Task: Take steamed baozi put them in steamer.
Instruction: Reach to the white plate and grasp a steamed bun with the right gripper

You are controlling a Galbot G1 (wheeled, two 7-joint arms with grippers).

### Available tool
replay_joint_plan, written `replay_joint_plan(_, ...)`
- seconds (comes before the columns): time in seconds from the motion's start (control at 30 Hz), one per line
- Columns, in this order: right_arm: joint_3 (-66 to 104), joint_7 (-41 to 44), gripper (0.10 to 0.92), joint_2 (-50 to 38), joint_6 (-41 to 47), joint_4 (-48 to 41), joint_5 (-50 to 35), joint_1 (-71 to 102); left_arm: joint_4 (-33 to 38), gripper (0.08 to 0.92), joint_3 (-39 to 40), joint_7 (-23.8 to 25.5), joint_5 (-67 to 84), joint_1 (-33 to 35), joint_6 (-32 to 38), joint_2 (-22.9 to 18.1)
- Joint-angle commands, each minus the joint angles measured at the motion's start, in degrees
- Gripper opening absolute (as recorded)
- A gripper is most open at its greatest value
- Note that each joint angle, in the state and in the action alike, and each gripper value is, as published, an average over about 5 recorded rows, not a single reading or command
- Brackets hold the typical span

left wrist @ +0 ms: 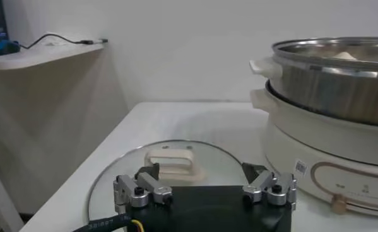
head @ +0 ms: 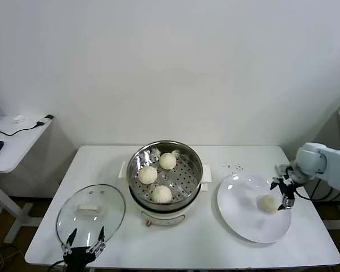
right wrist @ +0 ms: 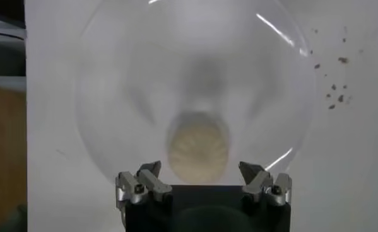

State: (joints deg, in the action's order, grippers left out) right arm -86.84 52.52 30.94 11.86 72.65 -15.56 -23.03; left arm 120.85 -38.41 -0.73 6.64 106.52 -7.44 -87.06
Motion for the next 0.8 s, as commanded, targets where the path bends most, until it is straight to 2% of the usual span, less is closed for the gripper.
replay_joint_plan(0.03, 7.62, -1.83, 0.823, -0.15, 2.05, -2.11, 3.03, 9.55, -0.18, 0.823, 0.11, 0.00, -0.13, -0.07, -0.08, -0.02)
replay_joint_plan(0.53, 9.14, -2.91, 0.812, 0.47, 2.26, -1.32, 3.32, 9.66, -0.01, 0.823, 0.28, -0.14, -0.20, 0.03, -0.05, -0.01)
replay_joint_plan(0.8, 9.01, -2.58, 0.678, 0.07, 2.23, -0.28, 2.95, 7.61, 0.35, 0.823, 0.87, -0.26, -0.49, 0.25, 0.17, -0.04)
